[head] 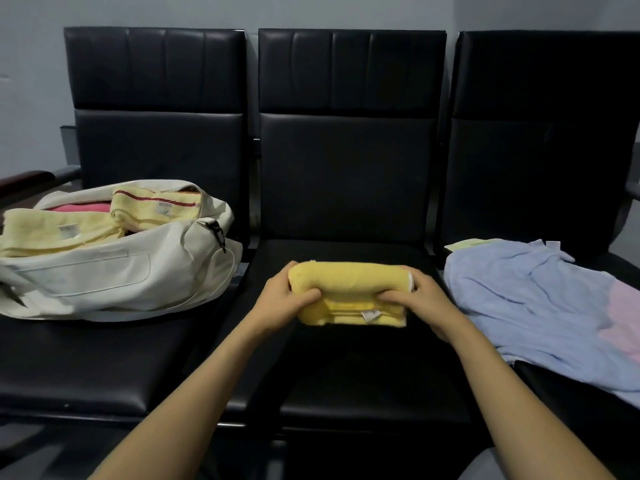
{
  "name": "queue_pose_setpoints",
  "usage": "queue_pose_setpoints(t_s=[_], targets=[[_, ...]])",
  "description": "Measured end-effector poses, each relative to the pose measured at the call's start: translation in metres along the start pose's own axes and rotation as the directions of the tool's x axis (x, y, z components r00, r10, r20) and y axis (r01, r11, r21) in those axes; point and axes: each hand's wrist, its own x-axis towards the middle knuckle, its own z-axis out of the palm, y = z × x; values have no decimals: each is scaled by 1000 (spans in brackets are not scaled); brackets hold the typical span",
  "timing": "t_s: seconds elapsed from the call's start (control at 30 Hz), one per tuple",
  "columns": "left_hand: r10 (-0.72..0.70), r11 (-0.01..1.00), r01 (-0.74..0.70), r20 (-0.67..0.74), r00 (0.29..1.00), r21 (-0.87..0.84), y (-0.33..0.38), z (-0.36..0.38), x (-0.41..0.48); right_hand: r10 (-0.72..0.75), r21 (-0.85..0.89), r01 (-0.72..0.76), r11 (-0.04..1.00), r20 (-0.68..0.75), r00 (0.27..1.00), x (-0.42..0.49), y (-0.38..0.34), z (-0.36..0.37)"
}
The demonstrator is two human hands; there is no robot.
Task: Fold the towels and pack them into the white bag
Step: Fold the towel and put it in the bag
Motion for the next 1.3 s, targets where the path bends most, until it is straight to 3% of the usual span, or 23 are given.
queue_pose_setpoints(t_s=[0.07,0.2,0.3,0.4,0.5,0.57,0.67,0.83,0.93,1.07,1.3], targets=[[-53,990,50,-22,998,-129,-2,2,1,49,167,-59,984,64,997,1,-1,5],[-163,977,160,-15,986,-142,-8,3,1,90,62,-93,994,52,995,0,-2,20],[-252,957,251,16,968,-142,-13,1,0,174,97,-186,978,124,977,1,-1,26],[-389,872,433,213,896,-229,-18,-9,1,274,174,-345,922,337,901,1,-1,22],[-433,840,513,350,830,-177,-23,-26,-3,283,145,-380,914,446,849,1,2,23],[-382,890,432,281,880,-143,-20,-39,-6,276,104,-337,936,381,882,9,-3,33],[-265,947,271,58,962,-170,-10,-70,-2,188,54,-205,977,229,955,38,-35,62],[-101,995,98,-294,950,-26,0,-171,16,-112,-86,130,988,186,976,108,-124,130],[-49,984,119,-436,899,135,-10,-235,23,-225,-137,259,956,224,948,147,-173,181],[-11,970,148,-571,821,194,-34,-295,25,-346,-140,383,913,234,909,184,-208,247],[-142,865,394,-601,787,311,-92,-324,13,-349,-223,424,878,309,885,211,-185,306]])
